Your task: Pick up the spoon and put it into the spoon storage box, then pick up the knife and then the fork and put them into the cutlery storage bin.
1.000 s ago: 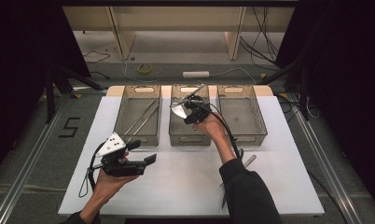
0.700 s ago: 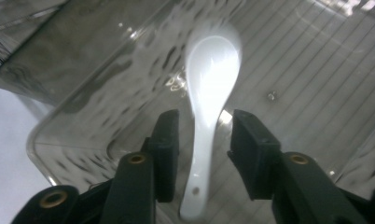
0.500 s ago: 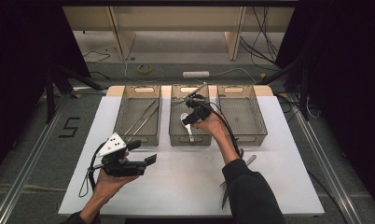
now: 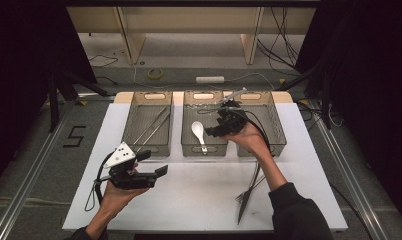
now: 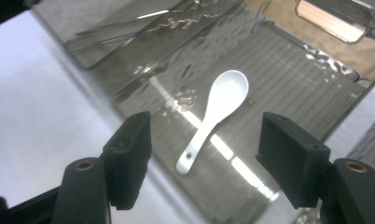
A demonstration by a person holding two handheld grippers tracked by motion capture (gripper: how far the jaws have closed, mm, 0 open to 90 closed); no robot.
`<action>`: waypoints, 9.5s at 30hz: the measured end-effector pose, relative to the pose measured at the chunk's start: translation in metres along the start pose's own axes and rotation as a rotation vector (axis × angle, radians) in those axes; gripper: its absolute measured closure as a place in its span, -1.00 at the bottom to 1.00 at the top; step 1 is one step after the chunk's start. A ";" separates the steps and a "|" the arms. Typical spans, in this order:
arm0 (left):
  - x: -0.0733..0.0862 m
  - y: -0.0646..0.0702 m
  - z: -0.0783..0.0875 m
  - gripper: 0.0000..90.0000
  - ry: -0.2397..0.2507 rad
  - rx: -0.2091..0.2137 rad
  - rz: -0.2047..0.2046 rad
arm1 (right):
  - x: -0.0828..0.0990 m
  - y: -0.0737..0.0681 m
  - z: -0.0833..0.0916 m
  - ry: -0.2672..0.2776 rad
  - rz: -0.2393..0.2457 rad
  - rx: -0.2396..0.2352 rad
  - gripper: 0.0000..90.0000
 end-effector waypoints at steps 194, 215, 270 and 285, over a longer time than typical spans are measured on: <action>0.003 0.004 -0.006 -0.63 -0.028 0.008 -0.044 | 0.232 -0.014 0.147 -0.568 0.203 -0.010 0.23; 0.003 0.005 -0.007 -0.63 -0.028 0.006 -0.042 | 0.230 -0.021 0.142 -0.639 0.251 -0.054 0.63; 0.002 0.004 -0.006 -0.63 -0.012 0.006 -0.039 | 0.182 -0.005 0.152 -0.270 0.077 -0.082 0.80; 0.000 0.003 -0.004 -0.63 0.008 0.006 -0.026 | 0.142 0.030 0.144 -0.104 -0.020 -0.032 0.80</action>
Point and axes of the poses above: each handheld gripper's, and its own axes: z roughly backward along the jaws, x roughly out of its underside, y roughly to its right, the point moved 6 cm from there along -z, roughly forward along the jaws, and after that the axes turned 14 degrees about y, right-handed, at the moved point
